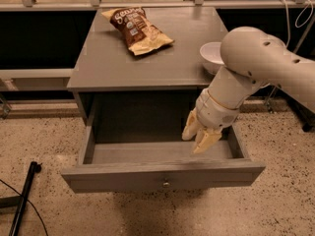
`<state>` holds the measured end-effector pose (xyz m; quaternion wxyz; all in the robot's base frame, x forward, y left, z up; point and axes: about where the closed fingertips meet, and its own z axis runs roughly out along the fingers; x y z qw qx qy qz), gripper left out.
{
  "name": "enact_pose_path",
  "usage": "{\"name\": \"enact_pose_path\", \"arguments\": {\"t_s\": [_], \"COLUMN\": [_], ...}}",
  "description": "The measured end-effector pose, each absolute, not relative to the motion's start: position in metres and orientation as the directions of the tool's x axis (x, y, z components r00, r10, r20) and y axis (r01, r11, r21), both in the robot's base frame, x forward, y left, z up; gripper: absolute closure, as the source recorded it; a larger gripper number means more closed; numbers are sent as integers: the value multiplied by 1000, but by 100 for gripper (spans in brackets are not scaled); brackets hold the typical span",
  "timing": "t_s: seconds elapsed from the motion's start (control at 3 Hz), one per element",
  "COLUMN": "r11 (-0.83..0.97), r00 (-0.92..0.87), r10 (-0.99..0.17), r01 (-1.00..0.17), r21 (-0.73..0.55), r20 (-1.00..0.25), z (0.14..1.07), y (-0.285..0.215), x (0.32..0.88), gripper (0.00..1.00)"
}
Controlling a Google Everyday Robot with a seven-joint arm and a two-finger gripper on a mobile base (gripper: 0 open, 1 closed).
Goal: Open top drawer
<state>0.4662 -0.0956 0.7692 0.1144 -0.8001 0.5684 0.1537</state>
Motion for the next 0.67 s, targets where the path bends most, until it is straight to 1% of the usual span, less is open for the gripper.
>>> {"name": "enact_pose_path", "arguments": {"t_s": [0.33,0.67], "r11": [-328,-328], "r00": [307,307], "r10": [-874,-874], "r01": [-945,-945], "r21": [-8,-8], "r20": [-376,-376], "z": [769,769], "y": [-96,-96], "x": [466,466], "gripper": [0,0]}}
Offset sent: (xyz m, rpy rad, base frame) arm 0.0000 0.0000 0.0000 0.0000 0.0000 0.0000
